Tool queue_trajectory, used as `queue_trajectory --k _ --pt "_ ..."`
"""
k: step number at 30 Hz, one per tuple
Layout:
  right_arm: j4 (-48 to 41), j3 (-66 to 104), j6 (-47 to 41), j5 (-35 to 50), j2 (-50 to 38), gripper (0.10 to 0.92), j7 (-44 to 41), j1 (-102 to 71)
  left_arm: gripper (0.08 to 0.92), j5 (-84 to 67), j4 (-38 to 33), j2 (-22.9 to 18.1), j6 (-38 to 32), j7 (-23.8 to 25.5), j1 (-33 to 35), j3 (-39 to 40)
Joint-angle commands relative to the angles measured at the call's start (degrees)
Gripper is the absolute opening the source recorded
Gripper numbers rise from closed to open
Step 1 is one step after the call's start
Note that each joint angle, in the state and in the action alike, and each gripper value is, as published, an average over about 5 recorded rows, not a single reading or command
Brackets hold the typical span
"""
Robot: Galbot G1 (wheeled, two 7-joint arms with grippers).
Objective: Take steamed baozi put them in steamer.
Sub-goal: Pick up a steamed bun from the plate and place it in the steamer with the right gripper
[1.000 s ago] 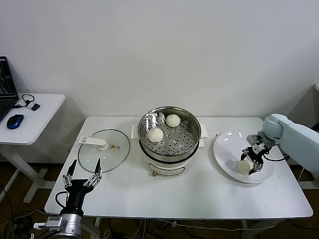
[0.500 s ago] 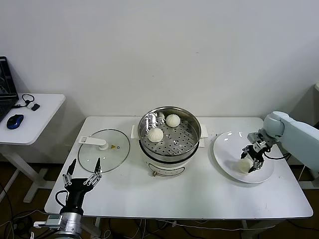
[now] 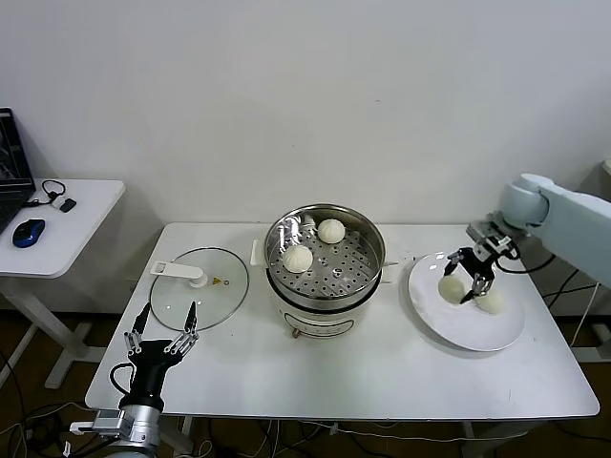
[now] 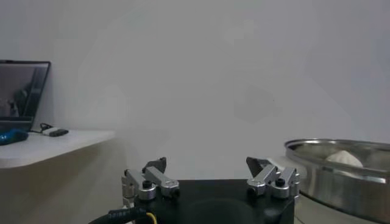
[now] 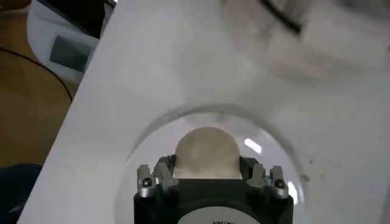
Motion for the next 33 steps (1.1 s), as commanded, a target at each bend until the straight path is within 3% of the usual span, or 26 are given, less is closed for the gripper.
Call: queue_trajectory --k 1,12,24,33 --pt "9.69 -15.5 1.14 13.27 3.65 0.679 -0.62 23.99 0.823 0.28 -0.39 -0.08 0.15 0.02 -0.13 0.16" --pt "12.93 -13.28 1.73 15.11 14.11 0.679 -0.31 25.94 0.823 0.23 -1.21 -0.11 0.66 -0.03 -0.37 0.01" --pt "8.69 -6.05 5.68 1.22 28.11 0.679 -0.56 16.42 0.823 -0.16 -2.64 -0.18 1.52 -0.19 -0.89 -1.06" --pt "5.46 -4.05 10.31 -5.98 33.43 0.686 -0.72 11.03 0.823 -0.83 -3.16 -0.19 2.4 -0.31 -1.23 -1.47"
